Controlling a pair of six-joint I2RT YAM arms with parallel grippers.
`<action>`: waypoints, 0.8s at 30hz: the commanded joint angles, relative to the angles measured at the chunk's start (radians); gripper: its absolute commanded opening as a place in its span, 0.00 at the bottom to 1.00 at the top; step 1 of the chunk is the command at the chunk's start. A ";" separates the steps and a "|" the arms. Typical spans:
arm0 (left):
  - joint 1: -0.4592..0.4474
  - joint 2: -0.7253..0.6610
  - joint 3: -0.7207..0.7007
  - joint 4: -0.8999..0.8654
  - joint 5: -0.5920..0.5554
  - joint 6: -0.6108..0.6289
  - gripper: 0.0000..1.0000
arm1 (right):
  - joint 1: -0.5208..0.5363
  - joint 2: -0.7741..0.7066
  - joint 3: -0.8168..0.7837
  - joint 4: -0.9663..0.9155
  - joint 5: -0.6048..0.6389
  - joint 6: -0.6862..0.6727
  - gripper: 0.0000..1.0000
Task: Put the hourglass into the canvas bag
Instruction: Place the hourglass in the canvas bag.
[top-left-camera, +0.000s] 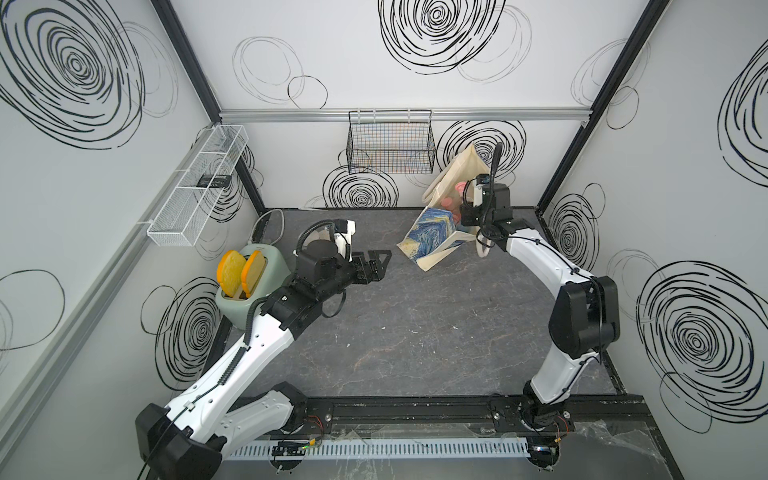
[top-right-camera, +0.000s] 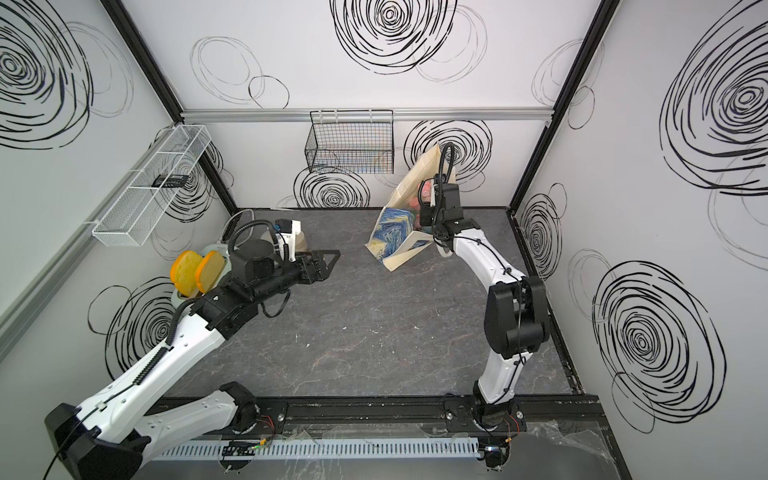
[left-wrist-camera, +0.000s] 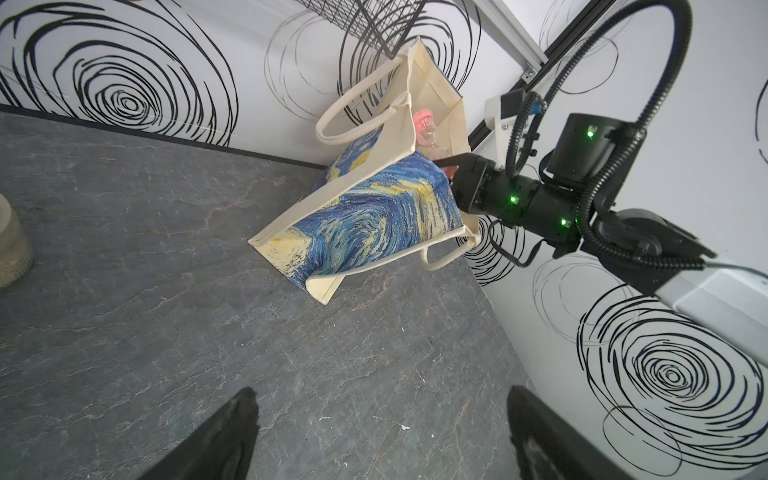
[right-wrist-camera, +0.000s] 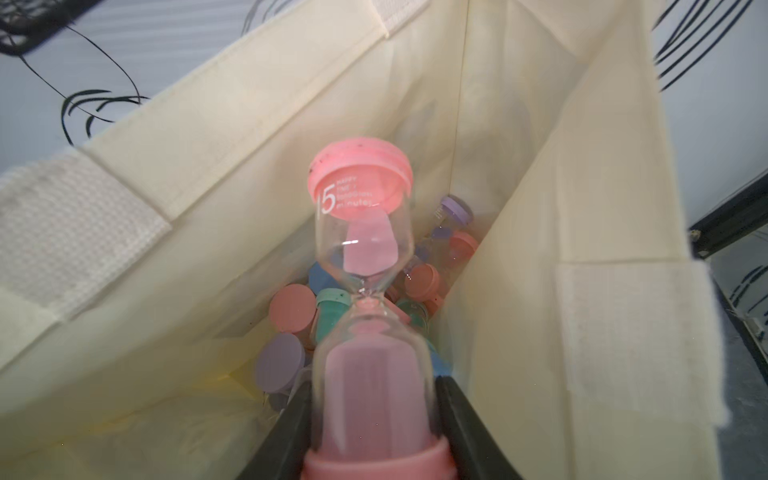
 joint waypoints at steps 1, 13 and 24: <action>-0.014 0.017 0.033 0.063 -0.012 0.012 0.96 | -0.003 0.043 0.059 -0.031 -0.002 -0.020 0.28; -0.019 0.043 0.019 0.071 -0.032 0.024 0.96 | -0.003 0.154 0.072 -0.022 -0.002 -0.023 0.42; 0.000 0.041 0.018 0.077 -0.053 0.033 0.96 | -0.003 0.059 0.048 0.017 -0.005 -0.022 0.63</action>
